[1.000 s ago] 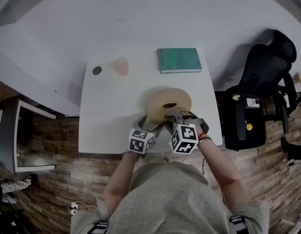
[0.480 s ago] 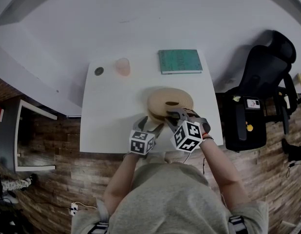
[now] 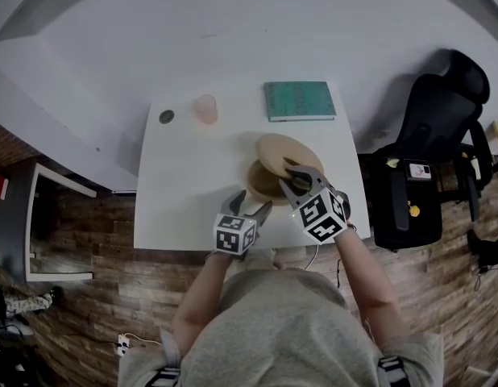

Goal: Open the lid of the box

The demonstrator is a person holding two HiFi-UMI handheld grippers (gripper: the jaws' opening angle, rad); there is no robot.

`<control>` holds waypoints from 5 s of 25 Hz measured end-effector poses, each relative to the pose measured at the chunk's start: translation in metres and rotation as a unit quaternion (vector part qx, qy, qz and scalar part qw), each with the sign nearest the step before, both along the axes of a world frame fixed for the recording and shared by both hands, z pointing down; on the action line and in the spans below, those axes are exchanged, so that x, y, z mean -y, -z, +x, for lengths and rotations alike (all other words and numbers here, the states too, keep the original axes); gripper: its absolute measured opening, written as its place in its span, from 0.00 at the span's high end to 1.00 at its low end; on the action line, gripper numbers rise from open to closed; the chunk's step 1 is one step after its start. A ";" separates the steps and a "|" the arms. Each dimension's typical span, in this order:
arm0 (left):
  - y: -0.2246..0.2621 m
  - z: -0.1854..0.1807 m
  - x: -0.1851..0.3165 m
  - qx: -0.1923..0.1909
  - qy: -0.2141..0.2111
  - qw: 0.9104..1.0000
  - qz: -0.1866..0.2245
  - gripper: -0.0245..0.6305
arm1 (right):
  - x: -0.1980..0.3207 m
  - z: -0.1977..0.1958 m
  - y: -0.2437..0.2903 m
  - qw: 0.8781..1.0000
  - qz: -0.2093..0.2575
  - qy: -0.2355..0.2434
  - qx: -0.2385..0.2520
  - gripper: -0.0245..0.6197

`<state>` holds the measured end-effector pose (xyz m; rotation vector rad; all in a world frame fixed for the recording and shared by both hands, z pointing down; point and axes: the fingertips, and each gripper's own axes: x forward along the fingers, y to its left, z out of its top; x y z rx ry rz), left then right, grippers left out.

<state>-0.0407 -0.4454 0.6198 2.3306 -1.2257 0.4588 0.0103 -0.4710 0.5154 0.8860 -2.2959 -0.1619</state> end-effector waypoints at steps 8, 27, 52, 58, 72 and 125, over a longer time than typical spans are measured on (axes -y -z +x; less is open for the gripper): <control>0.005 -0.007 -0.003 0.006 0.025 1.000 0.006 0.63 | 0.015 0.037 0.028 0.983 -0.017 -0.102 0.150 0.84; 0.034 -0.009 -0.031 0.022 0.078 0.996 0.047 0.94 | -0.020 0.118 0.061 0.905 -0.031 -0.219 0.362 0.84; 0.117 -0.031 -0.151 -0.036 0.058 0.992 0.110 0.95 | -0.169 0.092 0.085 0.876 -0.029 -0.238 0.419 0.84; 0.124 -0.052 -0.203 -0.046 0.061 0.991 0.113 0.95 | -0.224 0.074 0.091 0.873 -0.024 -0.237 0.425 0.84; 0.143 -0.079 -0.308 -0.063 0.075 0.987 0.129 0.95 | -0.333 0.042 0.101 0.882 -0.018 -0.207 0.423 0.84; 0.160 -0.078 -0.381 -0.069 0.081 0.983 0.153 0.95 | -0.402 -0.002 0.107 0.904 -0.031 -0.133 0.404 0.84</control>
